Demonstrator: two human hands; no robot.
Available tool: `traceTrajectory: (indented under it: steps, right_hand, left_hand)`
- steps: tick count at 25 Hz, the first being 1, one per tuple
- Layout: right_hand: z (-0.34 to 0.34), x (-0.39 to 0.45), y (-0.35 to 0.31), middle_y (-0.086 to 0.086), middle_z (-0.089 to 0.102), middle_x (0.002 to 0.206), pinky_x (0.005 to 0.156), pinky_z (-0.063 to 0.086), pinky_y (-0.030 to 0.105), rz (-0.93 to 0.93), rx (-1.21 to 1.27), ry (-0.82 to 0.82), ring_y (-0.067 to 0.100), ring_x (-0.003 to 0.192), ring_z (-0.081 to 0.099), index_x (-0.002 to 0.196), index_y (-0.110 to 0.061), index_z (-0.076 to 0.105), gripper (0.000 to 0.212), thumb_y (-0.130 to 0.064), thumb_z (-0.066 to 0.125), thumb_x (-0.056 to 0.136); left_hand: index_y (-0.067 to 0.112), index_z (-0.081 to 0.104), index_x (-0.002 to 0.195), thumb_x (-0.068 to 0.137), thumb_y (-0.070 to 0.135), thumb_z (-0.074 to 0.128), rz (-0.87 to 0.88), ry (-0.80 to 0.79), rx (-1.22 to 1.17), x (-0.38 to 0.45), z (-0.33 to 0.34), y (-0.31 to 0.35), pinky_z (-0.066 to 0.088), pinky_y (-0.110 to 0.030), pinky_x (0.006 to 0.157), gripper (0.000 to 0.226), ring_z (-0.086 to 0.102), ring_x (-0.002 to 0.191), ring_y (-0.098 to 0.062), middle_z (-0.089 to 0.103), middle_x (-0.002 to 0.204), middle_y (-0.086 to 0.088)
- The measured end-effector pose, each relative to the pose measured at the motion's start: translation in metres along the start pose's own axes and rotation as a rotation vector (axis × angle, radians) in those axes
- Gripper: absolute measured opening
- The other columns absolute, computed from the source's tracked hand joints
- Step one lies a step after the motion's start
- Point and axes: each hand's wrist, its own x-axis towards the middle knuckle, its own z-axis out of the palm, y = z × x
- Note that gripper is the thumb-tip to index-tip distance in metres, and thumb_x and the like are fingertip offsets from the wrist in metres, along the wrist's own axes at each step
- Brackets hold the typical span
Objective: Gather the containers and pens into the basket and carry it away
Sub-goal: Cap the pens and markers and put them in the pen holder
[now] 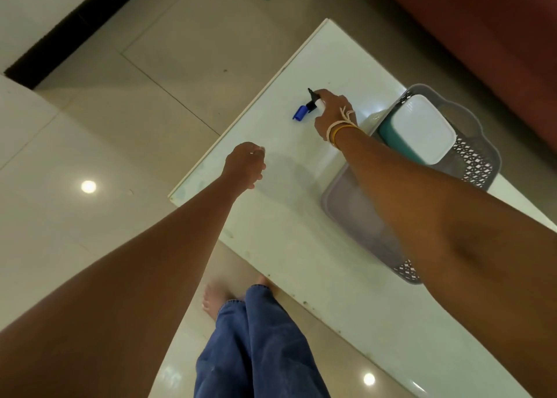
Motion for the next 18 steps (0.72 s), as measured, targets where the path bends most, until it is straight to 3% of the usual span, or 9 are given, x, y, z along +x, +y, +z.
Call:
traceTrajectory:
  steps: [5,9,13,15,18]
  right_hand:
    - [0.001,0.008,0.007,0.014,0.063,0.116,0.087,0.049,0.033,0.091,0.012,0.034,0.032,0.108,0.06,0.114,-0.008,0.06,0.025,-0.018,0.059,0.09]
    - [0.0,-0.026,-0.001,0.011,0.067,0.093,0.079,0.058,0.042,0.093,0.306,-0.018,0.032,0.09,0.067,0.098,-0.009,0.065,0.021,-0.019,0.071,0.08]
    - [-0.001,-0.07,-0.011,0.005,0.068,0.084,0.059,0.052,0.027,0.037,0.518,-0.092,0.019,0.072,0.06,0.091,-0.015,0.071,0.017,-0.021,0.076,0.077]
    - [0.0,-0.085,-0.01,-0.001,0.062,0.074,0.053,0.041,0.022,0.067,0.578,-0.105,0.015,0.064,0.054,0.093,-0.013,0.072,0.019,-0.021,0.076,0.077]
    - [0.006,-0.104,-0.012,-0.007,0.06,0.071,0.052,0.04,0.019,0.13,0.682,-0.094,0.013,0.066,0.055,0.095,-0.016,0.071,0.021,-0.018,0.077,0.076]
  left_hand:
    - [0.01,0.06,0.112,0.098,0.026,0.042,-0.017,0.0,0.03,0.014,0.002,0.02,0.053,-0.033,0.074,0.027,0.064,0.084,-0.025,0.068,0.101,-0.008]
    - [0.012,0.061,0.106,0.096,0.021,0.051,0.005,-0.039,-0.047,0.012,0.007,0.036,0.055,-0.035,0.076,0.017,0.066,0.085,-0.024,0.068,0.1,-0.008]
    - [0.009,0.064,0.115,0.093,0.018,0.06,0.015,-0.185,-0.279,0.003,0.009,0.047,0.055,-0.037,0.083,0.023,0.069,0.091,-0.024,0.07,0.104,-0.009]
    - [0.007,0.065,0.119,0.093,0.018,0.062,0.059,-0.27,-0.219,0.0,0.005,0.044,0.057,-0.035,0.085,0.029,0.072,0.094,-0.023,0.072,0.106,-0.011]
    - [0.006,0.068,0.117,0.089,0.016,0.067,0.104,-0.317,-0.098,-0.007,-0.005,0.036,0.058,-0.034,0.088,0.03,0.072,0.094,-0.024,0.073,0.104,-0.016]
